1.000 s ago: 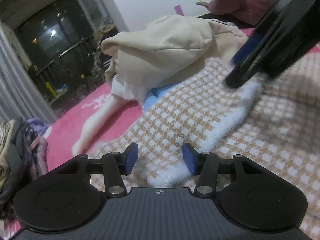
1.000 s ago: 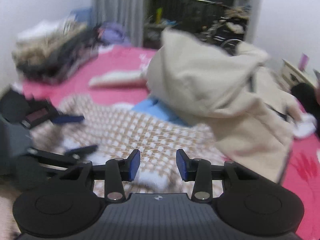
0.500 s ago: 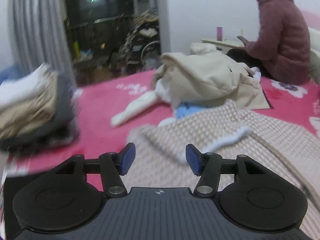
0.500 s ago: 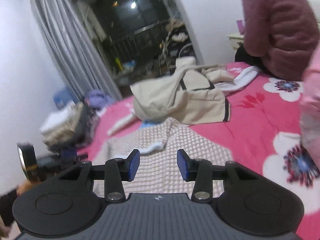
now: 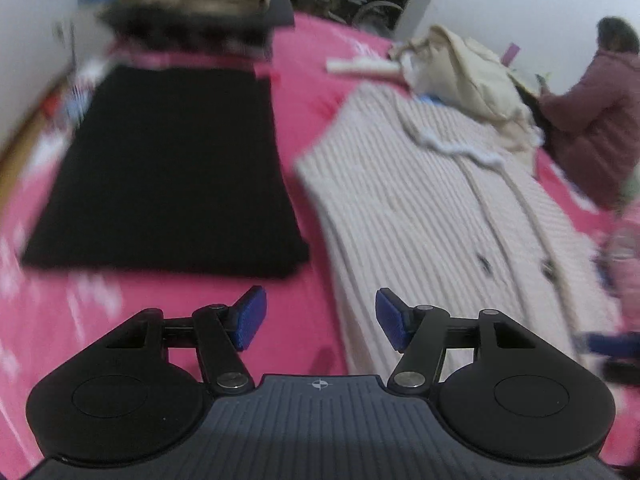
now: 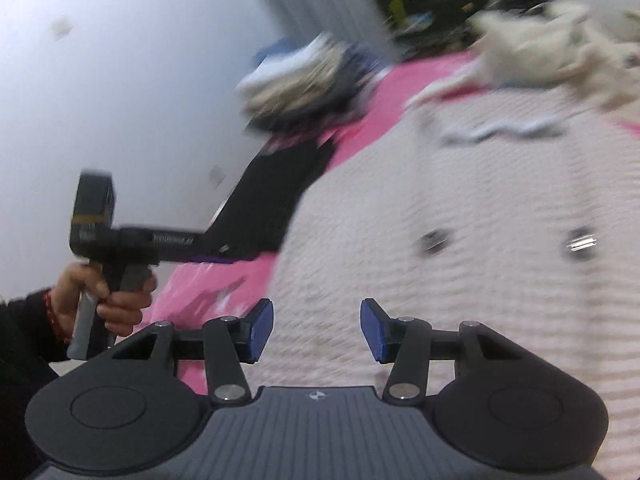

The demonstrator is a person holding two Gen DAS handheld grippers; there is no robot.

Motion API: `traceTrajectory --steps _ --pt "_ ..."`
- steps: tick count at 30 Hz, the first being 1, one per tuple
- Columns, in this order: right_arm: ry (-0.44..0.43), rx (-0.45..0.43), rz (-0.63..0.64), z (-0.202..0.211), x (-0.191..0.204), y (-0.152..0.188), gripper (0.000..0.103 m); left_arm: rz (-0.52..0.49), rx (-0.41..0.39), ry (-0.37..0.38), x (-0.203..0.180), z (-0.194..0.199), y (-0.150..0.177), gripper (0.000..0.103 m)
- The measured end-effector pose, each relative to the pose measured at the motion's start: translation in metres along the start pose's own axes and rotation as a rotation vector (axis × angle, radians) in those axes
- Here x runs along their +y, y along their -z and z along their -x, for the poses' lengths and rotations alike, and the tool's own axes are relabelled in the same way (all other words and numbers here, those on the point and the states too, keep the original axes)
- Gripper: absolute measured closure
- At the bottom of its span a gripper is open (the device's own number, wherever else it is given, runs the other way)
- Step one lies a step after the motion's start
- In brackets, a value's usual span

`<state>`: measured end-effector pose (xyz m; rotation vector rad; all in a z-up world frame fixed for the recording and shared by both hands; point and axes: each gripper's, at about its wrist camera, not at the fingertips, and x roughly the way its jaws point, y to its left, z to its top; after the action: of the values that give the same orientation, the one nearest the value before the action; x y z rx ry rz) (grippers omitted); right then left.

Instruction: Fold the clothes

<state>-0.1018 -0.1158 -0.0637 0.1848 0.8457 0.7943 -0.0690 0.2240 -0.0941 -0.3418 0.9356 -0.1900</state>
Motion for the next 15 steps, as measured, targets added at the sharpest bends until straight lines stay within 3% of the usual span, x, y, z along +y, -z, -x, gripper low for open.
traceTrajectory --steps 6,15 --pt "-0.05 0.109 0.131 -0.051 0.033 0.011 0.05 0.089 0.136 0.156 0.007 -0.026 0.018 0.042" --pt "-0.02 0.195 0.115 -0.08 0.042 0.031 0.044 0.12 0.172 0.208 0.013 -0.039 0.022 0.04"
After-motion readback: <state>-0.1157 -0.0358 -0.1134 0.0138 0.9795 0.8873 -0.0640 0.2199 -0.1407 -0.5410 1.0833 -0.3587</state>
